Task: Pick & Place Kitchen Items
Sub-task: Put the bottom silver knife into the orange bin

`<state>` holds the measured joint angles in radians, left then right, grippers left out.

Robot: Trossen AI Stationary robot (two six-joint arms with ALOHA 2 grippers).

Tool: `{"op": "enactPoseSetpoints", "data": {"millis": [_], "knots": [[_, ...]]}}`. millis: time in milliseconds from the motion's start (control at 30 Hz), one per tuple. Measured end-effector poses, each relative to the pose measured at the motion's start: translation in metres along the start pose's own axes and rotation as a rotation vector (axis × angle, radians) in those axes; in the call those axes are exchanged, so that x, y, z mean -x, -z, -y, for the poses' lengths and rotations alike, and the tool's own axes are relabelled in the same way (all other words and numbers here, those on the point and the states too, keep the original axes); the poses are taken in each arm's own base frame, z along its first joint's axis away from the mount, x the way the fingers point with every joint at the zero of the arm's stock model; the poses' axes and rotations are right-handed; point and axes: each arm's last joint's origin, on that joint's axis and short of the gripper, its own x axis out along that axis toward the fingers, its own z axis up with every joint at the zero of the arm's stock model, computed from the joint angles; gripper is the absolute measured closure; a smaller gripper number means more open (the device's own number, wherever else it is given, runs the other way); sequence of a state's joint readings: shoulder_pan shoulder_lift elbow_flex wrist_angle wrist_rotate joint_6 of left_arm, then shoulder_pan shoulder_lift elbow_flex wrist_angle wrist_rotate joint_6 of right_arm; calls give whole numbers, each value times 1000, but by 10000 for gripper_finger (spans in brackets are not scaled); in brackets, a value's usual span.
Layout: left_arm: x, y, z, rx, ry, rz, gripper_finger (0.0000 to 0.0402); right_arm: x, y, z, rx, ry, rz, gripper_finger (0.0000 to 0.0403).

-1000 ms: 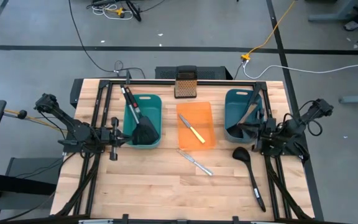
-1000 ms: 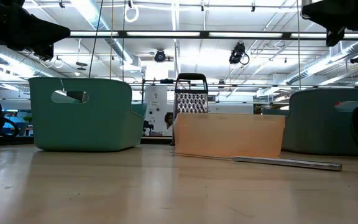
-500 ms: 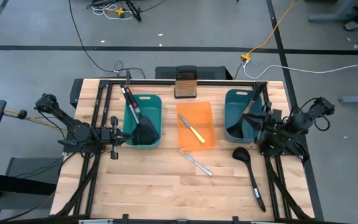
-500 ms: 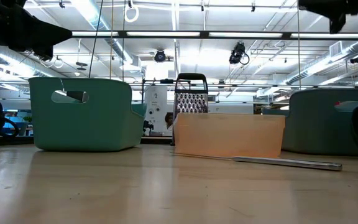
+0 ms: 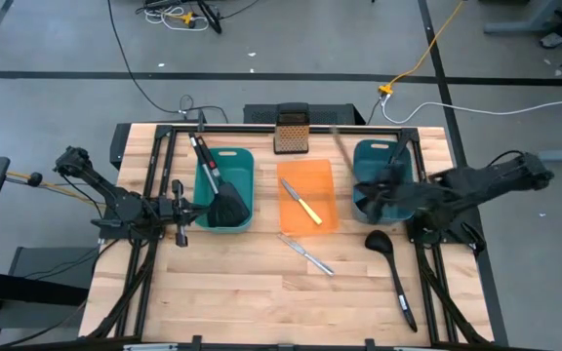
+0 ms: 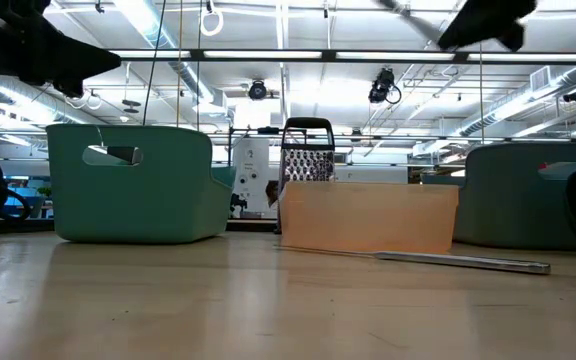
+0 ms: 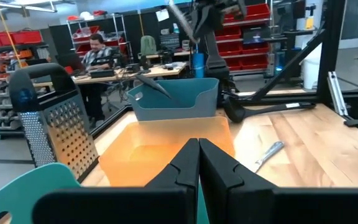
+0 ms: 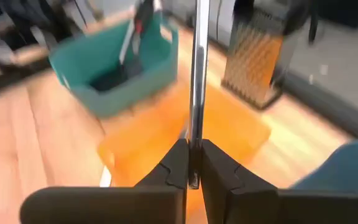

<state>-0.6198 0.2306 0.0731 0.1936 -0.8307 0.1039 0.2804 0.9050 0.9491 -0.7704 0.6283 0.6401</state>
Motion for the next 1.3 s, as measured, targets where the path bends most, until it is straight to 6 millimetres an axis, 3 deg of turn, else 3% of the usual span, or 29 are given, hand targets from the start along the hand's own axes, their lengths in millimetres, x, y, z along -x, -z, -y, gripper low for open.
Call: {"op": "enactPoseSetpoints", "data": {"millis": [133,333,867,1300], "knots": [[0,0,0,-5,0,0,386,-37,-6,-5,-25,-2,-180,378],[0,0,0,16,1,-1,386,-86,2,-2,-5,14,-395,378],[0,0,0,-17,14,-1,386,-139,11,17,-316,-176,-752,378],[0,0,0,-36,13,1,386,-186,22,27,-352,-93,-819,378]]}}
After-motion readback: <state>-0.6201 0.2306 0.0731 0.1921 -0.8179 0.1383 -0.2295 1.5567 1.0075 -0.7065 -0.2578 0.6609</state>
